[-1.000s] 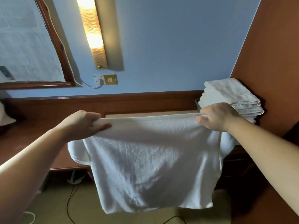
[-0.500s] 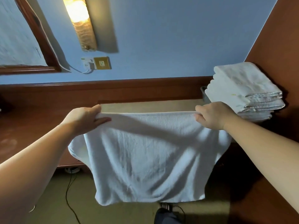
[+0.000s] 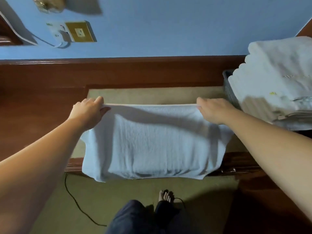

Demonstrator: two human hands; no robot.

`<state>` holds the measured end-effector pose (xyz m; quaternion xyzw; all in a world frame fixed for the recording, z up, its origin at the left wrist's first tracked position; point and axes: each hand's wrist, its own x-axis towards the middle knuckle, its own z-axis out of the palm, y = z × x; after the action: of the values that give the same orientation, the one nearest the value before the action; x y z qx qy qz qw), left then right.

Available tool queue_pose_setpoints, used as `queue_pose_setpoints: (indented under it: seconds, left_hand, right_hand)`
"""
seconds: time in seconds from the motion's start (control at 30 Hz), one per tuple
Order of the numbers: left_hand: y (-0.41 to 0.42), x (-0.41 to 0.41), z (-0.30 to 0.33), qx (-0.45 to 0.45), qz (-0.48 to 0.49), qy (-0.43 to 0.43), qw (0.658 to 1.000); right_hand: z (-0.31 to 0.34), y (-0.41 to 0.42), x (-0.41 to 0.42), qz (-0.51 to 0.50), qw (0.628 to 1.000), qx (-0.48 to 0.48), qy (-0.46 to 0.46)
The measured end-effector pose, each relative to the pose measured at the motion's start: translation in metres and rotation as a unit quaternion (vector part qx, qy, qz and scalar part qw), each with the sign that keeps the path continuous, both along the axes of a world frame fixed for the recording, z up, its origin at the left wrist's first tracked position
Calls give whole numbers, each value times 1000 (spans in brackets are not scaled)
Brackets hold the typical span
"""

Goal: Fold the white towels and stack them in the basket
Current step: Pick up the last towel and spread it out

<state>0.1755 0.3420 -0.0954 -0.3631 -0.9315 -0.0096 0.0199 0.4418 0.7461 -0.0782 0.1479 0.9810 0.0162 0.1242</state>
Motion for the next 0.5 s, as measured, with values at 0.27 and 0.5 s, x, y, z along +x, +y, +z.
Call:
queue_pose_setpoints:
  seconds: [0.27, 0.5]
  left_hand:
    - [45, -67, -76, -68, 45, -33, 996]
    - [94, -144, -128, -126, 47, -51, 990]
  right_hand:
    - [-89, 42, -72, -187, 981, 6, -56]
    - [-142, 95, -134, -214, 974, -8, -77]
